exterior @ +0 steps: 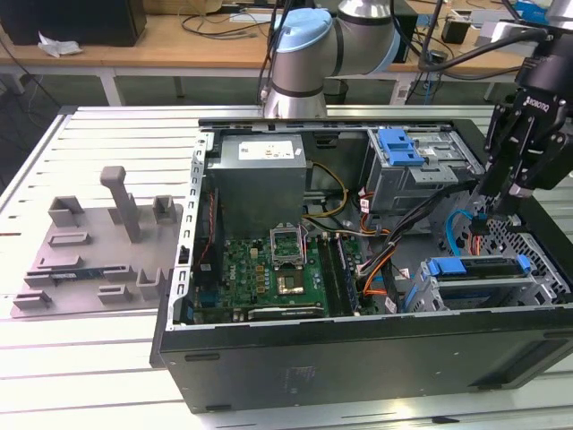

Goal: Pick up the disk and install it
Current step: 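Insert the first disk wire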

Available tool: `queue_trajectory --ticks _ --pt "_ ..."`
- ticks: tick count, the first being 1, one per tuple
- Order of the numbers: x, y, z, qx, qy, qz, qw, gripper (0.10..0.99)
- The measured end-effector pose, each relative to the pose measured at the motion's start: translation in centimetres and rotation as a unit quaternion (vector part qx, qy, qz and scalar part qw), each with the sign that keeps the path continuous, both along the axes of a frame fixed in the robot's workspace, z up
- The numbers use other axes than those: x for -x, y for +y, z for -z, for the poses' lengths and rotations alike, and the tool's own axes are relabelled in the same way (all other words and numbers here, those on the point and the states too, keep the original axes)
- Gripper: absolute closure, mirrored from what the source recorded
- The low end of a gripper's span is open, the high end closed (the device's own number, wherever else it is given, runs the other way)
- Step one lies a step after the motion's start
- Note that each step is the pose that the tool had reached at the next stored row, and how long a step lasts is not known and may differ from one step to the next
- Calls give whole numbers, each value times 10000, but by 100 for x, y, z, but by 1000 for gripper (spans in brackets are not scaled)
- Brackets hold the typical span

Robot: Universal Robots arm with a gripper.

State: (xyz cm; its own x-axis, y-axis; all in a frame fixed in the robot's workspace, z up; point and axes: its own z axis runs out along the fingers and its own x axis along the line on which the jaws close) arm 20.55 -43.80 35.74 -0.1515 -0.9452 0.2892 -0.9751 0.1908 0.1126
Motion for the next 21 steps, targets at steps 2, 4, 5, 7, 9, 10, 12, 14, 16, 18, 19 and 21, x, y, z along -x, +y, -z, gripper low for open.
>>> queue_trajectory --ticks 2,4,5,7,9,10,12,14,16,18,19,21 --pt "0 1 0 15 0 0 10000 580" --pt "0 2 0 16 0 0 10000 580" --pt "-2 2 0 16 0 0 10000 580" --pt "-16 2 0 16 0 -6 10000 580" --pt "-18 5 1 37 -8 -10 10000 580" --pt "-19 11 3 66 -25 -10 10000 580" --pt "-19 29 5 145 -89 -10 9999 580" --pt "-19 66 7 263 -161 -10 9995 580" --pt "-19 101 8 360 -203 -9 9991 580" --pt "-18 108 11 382 -206 -8 9991 580" --pt "-19 108 10 387 -206 -8 9990 580" --pt "-19 112 12 392 -205 -6 9990 580"
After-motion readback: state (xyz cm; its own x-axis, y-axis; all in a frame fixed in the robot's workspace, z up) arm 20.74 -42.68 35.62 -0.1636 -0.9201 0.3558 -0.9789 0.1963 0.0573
